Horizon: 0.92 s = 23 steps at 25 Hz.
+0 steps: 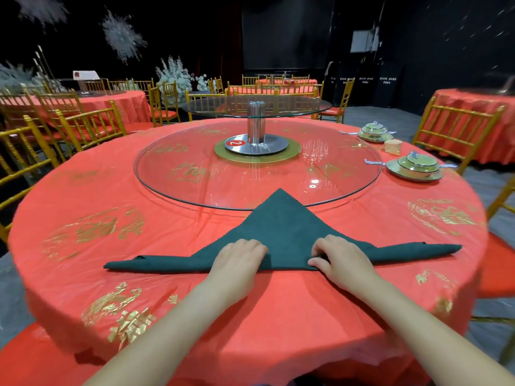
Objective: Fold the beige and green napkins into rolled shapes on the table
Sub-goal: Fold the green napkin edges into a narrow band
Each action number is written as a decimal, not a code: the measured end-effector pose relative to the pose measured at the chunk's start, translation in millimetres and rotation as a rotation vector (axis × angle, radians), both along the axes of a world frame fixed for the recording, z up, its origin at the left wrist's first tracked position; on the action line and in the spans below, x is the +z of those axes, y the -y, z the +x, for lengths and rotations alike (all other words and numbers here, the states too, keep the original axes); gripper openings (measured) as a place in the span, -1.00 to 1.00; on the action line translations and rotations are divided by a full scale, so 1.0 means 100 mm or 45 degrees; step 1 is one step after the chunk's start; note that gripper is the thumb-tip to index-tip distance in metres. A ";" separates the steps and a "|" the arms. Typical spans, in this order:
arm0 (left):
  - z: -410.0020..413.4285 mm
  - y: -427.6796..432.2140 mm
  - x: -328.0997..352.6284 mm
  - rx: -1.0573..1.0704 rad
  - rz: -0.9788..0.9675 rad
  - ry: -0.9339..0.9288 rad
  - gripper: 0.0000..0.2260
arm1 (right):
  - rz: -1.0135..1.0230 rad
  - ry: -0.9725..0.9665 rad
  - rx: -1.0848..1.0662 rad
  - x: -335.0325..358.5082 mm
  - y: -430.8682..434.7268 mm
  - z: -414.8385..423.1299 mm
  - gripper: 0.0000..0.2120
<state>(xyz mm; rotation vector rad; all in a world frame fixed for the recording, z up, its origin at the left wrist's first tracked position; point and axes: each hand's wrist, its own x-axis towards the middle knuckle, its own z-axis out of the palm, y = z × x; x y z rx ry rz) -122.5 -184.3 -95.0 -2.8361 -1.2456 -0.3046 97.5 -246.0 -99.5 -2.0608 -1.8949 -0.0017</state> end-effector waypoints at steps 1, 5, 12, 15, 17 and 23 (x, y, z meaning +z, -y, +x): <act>0.11 0.10 -0.02 -0.057 -0.042 0.034 -0.59 | 0.002 0.007 -0.024 -0.03 0.00 0.00 -0.85; 0.45 0.42 -0.18 -0.123 -0.157 -0.054 -0.23 | 0.083 0.004 -0.008 -0.12 0.04 -0.09 -0.74; 0.43 0.36 -0.28 -0.106 -0.134 -0.037 -0.17 | -0.205 -0.013 0.071 -0.17 0.25 -0.31 -0.10; 0.44 0.37 -0.27 -0.097 -0.126 -0.018 -0.14 | -0.264 0.093 -0.041 -0.18 0.35 -0.11 -0.20; 0.44 0.38 -0.26 -0.097 -0.149 0.007 -0.14 | -0.330 0.097 -0.135 -0.17 0.41 0.03 -0.36; 0.44 0.38 -0.26 -0.083 -0.155 -0.004 -0.13 | -0.403 0.055 -0.420 -0.13 0.52 0.46 -0.30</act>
